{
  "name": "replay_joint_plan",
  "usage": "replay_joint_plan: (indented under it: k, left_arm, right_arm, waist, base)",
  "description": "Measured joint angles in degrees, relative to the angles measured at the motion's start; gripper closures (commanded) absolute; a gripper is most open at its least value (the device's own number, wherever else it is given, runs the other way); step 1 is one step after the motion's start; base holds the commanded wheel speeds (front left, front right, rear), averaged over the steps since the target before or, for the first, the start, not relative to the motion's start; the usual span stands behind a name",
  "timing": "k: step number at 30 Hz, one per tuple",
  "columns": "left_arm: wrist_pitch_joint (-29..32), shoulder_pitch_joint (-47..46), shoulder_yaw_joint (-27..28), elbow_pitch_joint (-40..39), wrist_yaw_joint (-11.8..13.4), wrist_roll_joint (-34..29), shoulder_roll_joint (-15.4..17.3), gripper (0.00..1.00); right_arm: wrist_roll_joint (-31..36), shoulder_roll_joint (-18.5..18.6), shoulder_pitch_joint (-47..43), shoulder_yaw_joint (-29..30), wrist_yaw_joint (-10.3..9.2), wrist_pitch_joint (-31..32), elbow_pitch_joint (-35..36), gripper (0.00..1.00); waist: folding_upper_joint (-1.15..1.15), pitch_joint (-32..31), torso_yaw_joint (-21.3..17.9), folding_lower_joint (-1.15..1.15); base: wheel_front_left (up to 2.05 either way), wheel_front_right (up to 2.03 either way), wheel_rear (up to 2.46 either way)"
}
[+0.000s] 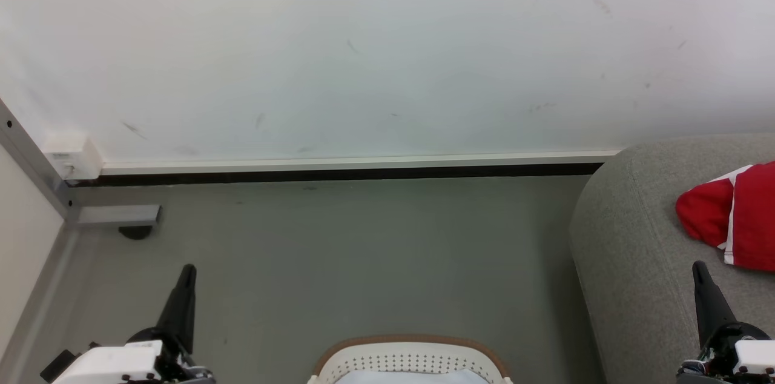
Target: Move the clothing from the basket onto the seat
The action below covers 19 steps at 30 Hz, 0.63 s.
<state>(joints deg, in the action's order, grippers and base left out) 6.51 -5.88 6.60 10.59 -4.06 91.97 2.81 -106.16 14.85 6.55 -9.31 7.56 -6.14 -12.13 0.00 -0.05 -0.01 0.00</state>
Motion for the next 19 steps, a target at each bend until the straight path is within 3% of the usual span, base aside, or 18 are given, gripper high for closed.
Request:
replay_joint_plan:
  k: [19]
  left_arm:
    - [0.01,0.00,0.00,-0.01,0.00,0.01,0.00,1.00]
  right_arm:
    - [-0.68,0.62,0.02,-0.70,0.00,-0.52,0.22,1.00]
  waist:
    - [0.00,0.01,0.00,0.00]
  base:
    - [0.00,0.00,0.00]
